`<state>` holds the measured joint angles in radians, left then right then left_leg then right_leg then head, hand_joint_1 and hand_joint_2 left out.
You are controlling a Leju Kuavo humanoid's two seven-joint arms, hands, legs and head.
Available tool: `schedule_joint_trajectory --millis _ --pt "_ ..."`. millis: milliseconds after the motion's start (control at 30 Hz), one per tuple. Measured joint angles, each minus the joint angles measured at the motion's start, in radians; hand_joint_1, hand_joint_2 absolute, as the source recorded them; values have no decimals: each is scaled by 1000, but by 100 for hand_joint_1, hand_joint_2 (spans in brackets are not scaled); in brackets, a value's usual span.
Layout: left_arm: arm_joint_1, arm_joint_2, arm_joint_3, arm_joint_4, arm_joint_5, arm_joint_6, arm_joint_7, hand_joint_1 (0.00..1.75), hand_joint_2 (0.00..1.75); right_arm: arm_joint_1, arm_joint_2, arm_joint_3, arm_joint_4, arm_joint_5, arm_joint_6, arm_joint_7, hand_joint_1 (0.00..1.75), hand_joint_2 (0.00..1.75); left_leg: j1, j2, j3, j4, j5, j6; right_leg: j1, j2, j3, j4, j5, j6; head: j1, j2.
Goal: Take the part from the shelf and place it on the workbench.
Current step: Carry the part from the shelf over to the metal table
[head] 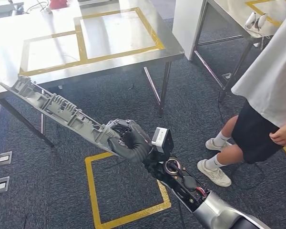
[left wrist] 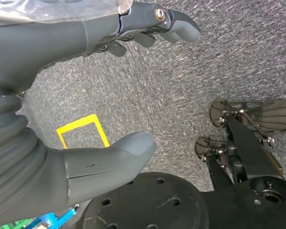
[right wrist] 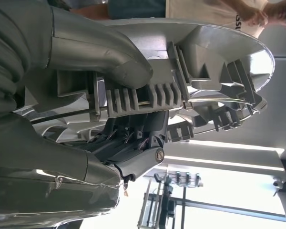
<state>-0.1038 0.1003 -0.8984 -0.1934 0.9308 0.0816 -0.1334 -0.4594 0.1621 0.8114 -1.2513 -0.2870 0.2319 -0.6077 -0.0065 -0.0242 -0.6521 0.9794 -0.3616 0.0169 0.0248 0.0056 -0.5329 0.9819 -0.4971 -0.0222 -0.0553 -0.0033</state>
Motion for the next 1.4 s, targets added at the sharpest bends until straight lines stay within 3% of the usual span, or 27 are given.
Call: schedule_joint_trajectory --millis 300,467,567,600,700,733,767,800,867,933,1033,1067,1133,1167,1233,1267,1300,1333,1400 --pt "0 1 -2 0 3 0 0 0 175 0 0 0 -2 -1 12 2 175 175 0 0 0 0 -1 -1 0 0 0 -1 0 0 0 0" --pt "-3 5 -6 0 0 -5 0 0 175 -1 0 0 -2 -1 9 2 175 175 -7 0 9 -7 -13 15 -5 0 20 -10 2 11 0 0" --pt "-6 4 -11 -1 0 -7 0 0 175 -3 0 1 -2 -1 8 2 175 175 1 -3 45 -34 -29 30 -5 1 29 21 -5 25 1 0" --pt "-6 3 -13 -1 0 -8 0 0 175 -4 0 2 -2 -1 8 2 175 175 3 -3 59 -39 -36 33 -7 0 8 62 -25 30 2 0" --pt "-6 3 -14 -1 0 -8 0 0 175 -5 0 4 -2 -1 8 2 175 175 6 -2 85 -40 -53 32 -21 0 -110 244 -94 44 5 0" --pt "-5 3 -15 -1 0 -8 0 0 175 -4 0 6 -2 -1 9 2 175 175 7 -2 94 -39 -60 30 -26 -1 -139 275 -94 49 5 0" --pt "-3 3 -15 -1 0 -8 0 0 175 -4 0 7 -2 -1 9 2 175 175 8 -2 104 -38 -67 25 -30 -1 -149 267 -74 53 5 0" --pt "-2 3 -15 -1 0 -8 0 0 175 -3 0 7 -2 -1 9 2 175 175 11 -3 118 -37 -76 20 -33 -1 -140 222 -36 55 5 0" --pt "0 3 -15 -1 0 -8 0 0 175 -3 -1 8 -1 -1 9 2 175 175 15 -4 142 -35 -95 7 -36 -1 -99 81 59 58 5 0" --pt "-2 2 -16 -1 0 -8 0 0 175 -3 -1 8 0 -1 9 2 175 175 16 -5 151 -40 -108 -6 -32 2 -74 -5 95 46 5 0" --pt "-4 2 -16 -1 0 -8 0 0 175 -3 -1 8 0 -1 9 2 175 175 17 -2 156 -32 -105 -24 -29 6 -46 -32 81 19 5 0" --pt "-5 2 -16 -1 0 -8 0 0 175 -2 -1 8 0 -1 8 2 175 175 18 1 142 3 -93 -27 -31 6 -29 -41 75 13 4 0" --pt "-6 2 -16 -2 0 -8 0 0 175 0 0 7 2 -1 7 2 175 175 19 9 66 122 -77 -32 -33 4 9 -61 62 4 1 0" --pt "-4 2 -16 -2 0 -8 0 0 175 1 -1 7 3 -1 7 2 175 175 19 10 17 187 -90 -33 -32 3 30 -72 53 2 0 0" --pt "3 2 -16 -2 0 -8 0 0 175 5 -2 8 7 -1 8 2 175 175 19 11 -61 250 -167 -35 -32 4 81 -94 28 1 0 0" --pt "6 2 -16 -2 0 -8 0 0 175 6 -2 8 8 -1 8 2 175 175 19 11 -85 242 -207 -36 -32 5 112 -105 12 2 -1 0" --pt "9 2 -16 -2 0 -8 0 0 175 7 -2 8 9 -1 9 2 175 175 20 12 -96 204 -221 -35 -32 7 145 -113 -6 4 -2 0" --pt "11 2 -16 -1 0 -8 0 0 175 7 -2 8 9 -1 9 2 175 175 20 14 -99 145 -192 -33 -32 7 175 -119 -26 6 -2 0" --pt "19 3 -17 -1 0 -8 0 0 175 7 -4 9 11 -1 8 2 175 175 18 21 -96 -1 -13 -26 -29 9 222 -124 -72 12 -4 0"
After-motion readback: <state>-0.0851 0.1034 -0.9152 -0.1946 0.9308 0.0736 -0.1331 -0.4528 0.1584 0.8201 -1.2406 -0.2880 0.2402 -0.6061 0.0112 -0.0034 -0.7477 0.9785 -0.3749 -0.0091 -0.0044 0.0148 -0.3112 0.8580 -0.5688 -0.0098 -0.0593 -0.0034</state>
